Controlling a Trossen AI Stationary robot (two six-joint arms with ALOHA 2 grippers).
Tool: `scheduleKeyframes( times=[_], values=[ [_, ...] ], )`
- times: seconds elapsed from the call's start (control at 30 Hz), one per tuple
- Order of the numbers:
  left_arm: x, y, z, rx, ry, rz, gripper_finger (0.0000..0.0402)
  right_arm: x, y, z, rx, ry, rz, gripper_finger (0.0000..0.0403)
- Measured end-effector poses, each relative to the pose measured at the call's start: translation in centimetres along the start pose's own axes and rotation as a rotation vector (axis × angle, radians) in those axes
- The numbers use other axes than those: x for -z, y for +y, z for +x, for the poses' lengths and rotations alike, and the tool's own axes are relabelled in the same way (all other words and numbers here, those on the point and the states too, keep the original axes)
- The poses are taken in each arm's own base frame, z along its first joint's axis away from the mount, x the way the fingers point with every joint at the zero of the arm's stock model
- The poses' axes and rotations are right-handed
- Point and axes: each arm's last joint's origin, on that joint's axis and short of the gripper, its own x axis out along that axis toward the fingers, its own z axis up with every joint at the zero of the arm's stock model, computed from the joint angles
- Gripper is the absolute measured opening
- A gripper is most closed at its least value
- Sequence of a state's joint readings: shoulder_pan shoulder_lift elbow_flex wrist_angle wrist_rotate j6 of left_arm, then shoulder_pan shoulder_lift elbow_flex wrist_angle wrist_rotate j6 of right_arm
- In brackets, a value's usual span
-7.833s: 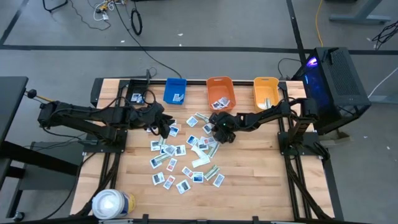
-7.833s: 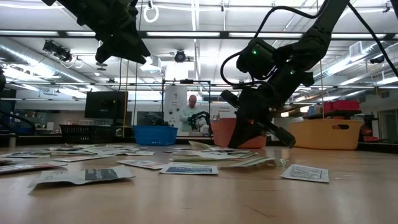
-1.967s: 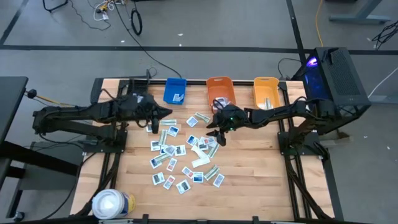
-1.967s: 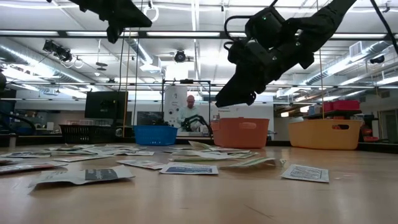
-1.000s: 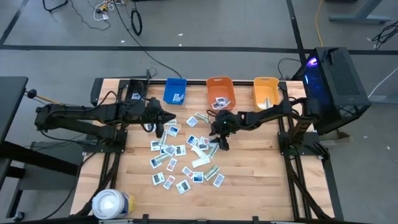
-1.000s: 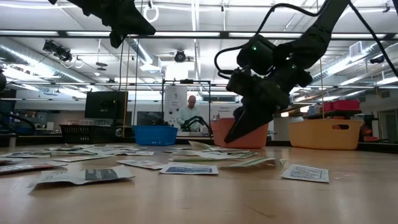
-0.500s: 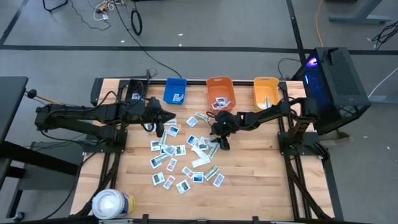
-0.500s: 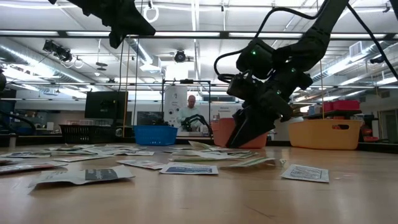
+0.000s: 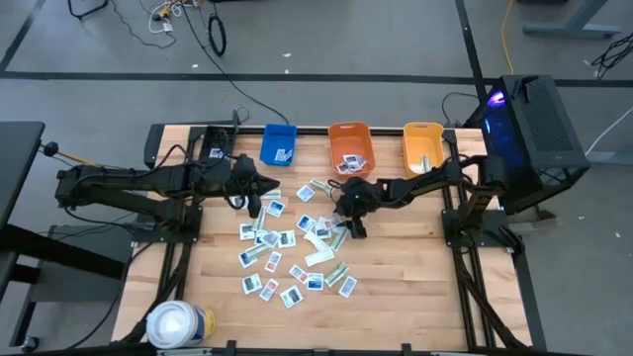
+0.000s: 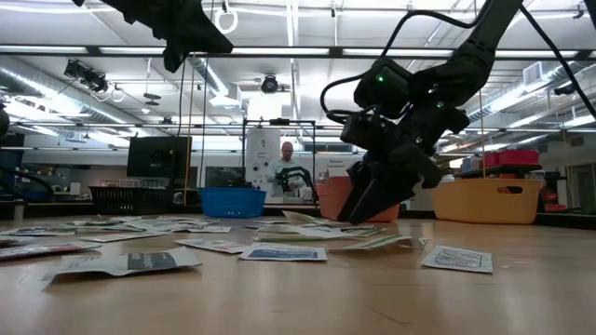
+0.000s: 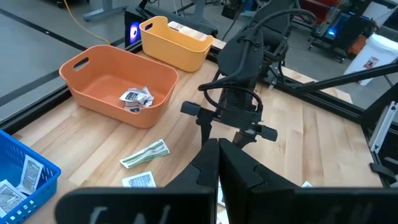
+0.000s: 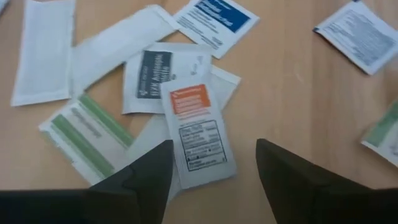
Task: Pick & Place First Aid Supplies
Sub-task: Put the ointment pack into the blue bin
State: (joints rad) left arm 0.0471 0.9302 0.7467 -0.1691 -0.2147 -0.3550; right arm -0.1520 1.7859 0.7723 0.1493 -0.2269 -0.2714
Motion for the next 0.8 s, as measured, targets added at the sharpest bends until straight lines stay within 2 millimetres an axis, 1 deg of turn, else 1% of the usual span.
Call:
scheduleKeyframes(
  times=[0.23,0.53,0.7,0.8],
  values=[
    [0.00,0.00,0.00,-0.002,-0.001,0.000,0.0012,0.13,0.25,0.02,-0.045,0.008,-0.004,0.0235],
    [-0.01,0.00,-0.01,-0.001,-0.001,0.000,0.0012,0.30,0.03,-0.02,-0.009,0.028,-0.064,0.0236],
    [-0.01,0.00,-0.01,-0.002,-0.001,0.000,0.0012,0.23,0.07,-0.02,-0.028,0.016,-0.122,0.0236],
    [-0.01,0.00,-0.01,-0.001,-0.001,-0.001,0.0012,0.03,0.12,-0.01,-0.051,-0.011,-0.125,0.0236]
  ],
)
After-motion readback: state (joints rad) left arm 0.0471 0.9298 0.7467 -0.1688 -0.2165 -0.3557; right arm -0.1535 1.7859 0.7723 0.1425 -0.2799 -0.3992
